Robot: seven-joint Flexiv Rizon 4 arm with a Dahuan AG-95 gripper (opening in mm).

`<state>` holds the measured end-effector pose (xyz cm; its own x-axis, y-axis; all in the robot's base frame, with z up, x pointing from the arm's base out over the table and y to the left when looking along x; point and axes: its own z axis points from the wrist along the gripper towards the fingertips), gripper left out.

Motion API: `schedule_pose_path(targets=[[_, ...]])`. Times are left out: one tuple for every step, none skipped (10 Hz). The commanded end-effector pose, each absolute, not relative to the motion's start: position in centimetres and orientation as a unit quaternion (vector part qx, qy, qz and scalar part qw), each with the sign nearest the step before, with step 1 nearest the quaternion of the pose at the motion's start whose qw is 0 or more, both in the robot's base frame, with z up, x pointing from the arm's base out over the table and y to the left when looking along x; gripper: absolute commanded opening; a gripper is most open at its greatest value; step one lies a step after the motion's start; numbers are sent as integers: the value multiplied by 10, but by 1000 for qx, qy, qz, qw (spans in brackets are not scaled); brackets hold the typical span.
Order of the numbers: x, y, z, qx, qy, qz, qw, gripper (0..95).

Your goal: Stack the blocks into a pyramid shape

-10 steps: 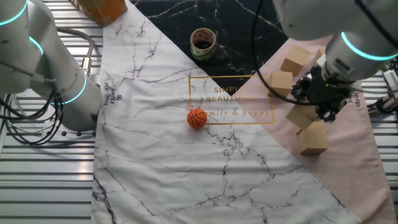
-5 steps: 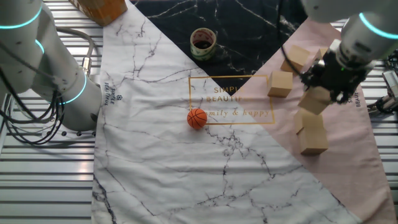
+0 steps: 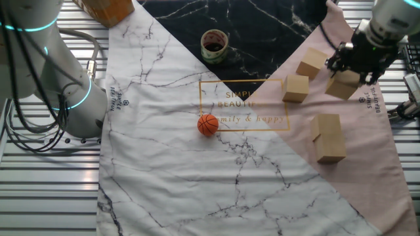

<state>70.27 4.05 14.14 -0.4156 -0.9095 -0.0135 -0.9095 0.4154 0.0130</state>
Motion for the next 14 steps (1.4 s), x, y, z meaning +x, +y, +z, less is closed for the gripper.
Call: schedule_pose_path(targets=[[704,50,140,-578,815,27,7,0],[704,50,140,-577,816,26,4,0],[704,50,140,-576,817,25,2,0],[704,50,140,-576,817,27,3,0],[704,50,140,-576,817,26,2,0],[704,50,140,-577,816,27,2,0],[704,49,140,-578,816,27,3,0],[704,50,139,-580,814,29,4,0],[705,50,139,-589,808,33,7,0],[705,51,139,-602,798,35,6,0],[705,51,138,-609,793,35,5,0],[705,51,138,-619,785,36,2,0],[705,52,138,-627,778,36,-4,0],[705,52,138,-627,778,36,-5,0]])
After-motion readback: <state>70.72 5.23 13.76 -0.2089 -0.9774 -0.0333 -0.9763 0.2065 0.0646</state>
